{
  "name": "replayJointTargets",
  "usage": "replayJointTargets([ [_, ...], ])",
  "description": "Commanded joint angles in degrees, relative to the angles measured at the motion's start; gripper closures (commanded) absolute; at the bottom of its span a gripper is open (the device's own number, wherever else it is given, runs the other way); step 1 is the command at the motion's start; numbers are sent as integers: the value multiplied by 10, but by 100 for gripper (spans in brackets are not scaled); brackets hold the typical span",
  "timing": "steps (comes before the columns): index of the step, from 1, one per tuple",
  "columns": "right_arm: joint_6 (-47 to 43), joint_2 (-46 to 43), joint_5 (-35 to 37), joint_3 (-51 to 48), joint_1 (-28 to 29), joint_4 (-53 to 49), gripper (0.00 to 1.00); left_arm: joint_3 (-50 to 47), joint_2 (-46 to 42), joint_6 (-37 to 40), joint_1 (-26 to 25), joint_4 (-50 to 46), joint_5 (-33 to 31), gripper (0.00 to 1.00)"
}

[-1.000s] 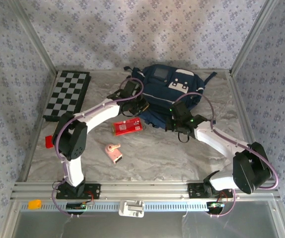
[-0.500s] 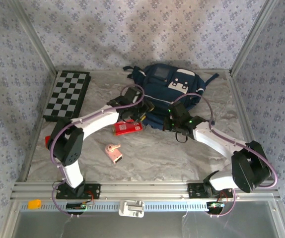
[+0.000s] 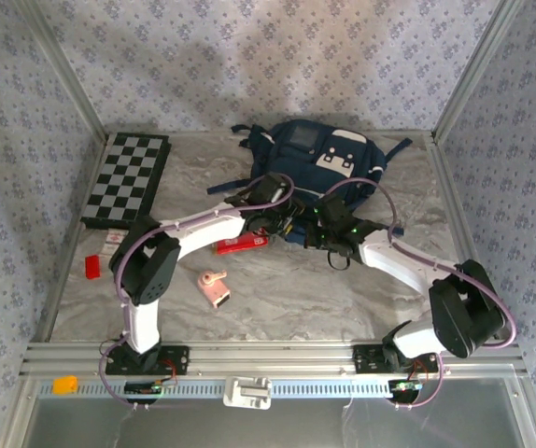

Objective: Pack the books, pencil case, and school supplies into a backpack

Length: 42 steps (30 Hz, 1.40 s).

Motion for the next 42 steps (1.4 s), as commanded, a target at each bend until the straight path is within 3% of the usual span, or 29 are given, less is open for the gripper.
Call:
replayJointTargets([
  [1, 7, 11, 10, 7, 8, -7, 100, 12, 28, -71, -8, 8, -14, 55],
  [7, 6, 8, 47, 12, 13, -33, 100, 20, 27, -56, -9, 8, -31, 90],
  [10, 7, 1, 62, 11, 10, -45, 100, 20, 2, -26, -10, -4, -48, 100],
  [24, 10, -88, 128, -20, -15, -146, 100, -26, -116, 78, -4, -42, -74, 100],
  [33, -14, -138, 105, -56, -94, -161, 100, -47, -163, 138, 20, -57, -56, 100],
  [42, -38, -110, 74, -46, -167, -134, 100, -71, -188, 166, 54, -65, -32, 100],
])
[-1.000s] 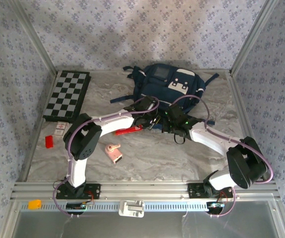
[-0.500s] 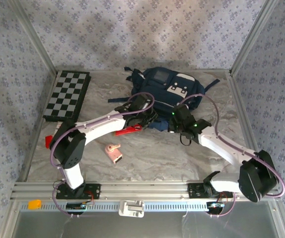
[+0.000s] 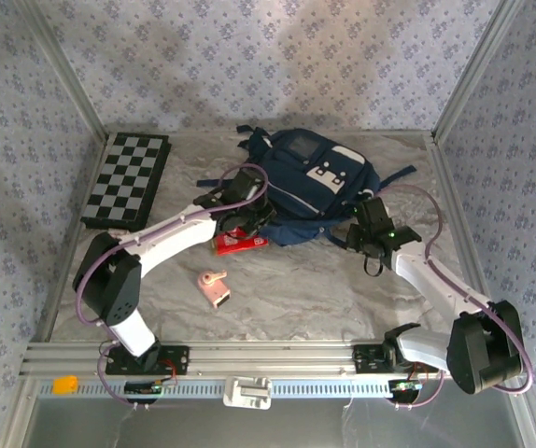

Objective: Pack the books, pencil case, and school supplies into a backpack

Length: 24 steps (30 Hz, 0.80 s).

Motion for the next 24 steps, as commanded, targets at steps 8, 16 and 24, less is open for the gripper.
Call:
replayJointTargets([
  [8, -83, -9, -132, -23, 44, 113, 87, 17, -39, 31, 13, 32, 21, 100],
  [16, -114, 79, -160, -7, 85, 170, 57, 19, -34, 30, 13, 38, 29, 100],
  [24, -146, 153, -175, 28, 74, 224, 55, 24, -33, 33, 12, 34, 27, 100],
])
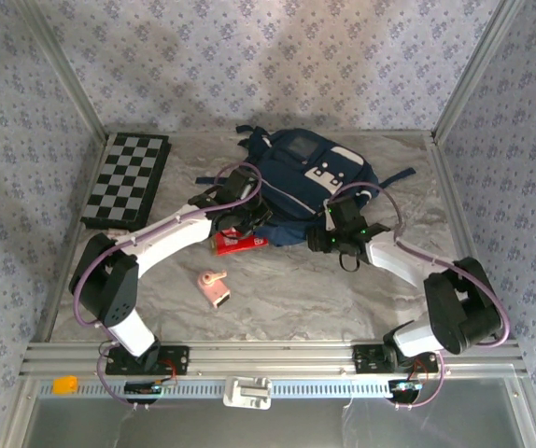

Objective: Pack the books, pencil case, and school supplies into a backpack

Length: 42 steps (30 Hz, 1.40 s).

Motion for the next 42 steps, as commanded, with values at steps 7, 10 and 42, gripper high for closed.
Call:
replayJointTargets([
  [7, -20, 29, 19, 33, -19, 44, 78, 39, -32, 27, 1, 16, -5, 100],
  [10, -11, 26, 33, 27, -32, 37, 89, 39, -38, 32, 3, 12, -9, 100],
  [42, 127, -104, 15, -41, -226, -74, 100, 85, 5, 141, 106, -10, 95, 100],
])
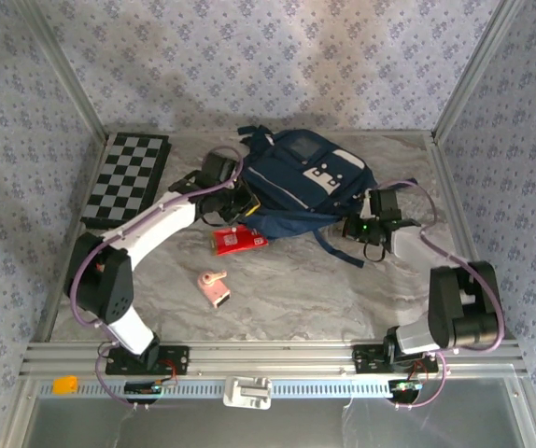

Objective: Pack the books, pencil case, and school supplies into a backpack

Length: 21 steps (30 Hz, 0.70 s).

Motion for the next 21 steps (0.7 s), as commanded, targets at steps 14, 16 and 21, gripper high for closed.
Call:
replayJointTargets([
  [14, 119, -181, 78, -96, -12, -100, 90, 165, 134, 132, 0, -41, -1, 100],
  [16, 119, -155, 88, -60, -4, -118, 82, 163, 130, 141, 4, -61, -14, 100],
  [21, 109, -96, 123, 6, 52, -127, 60, 125, 85, 144, 8, -46, -5, 71],
])
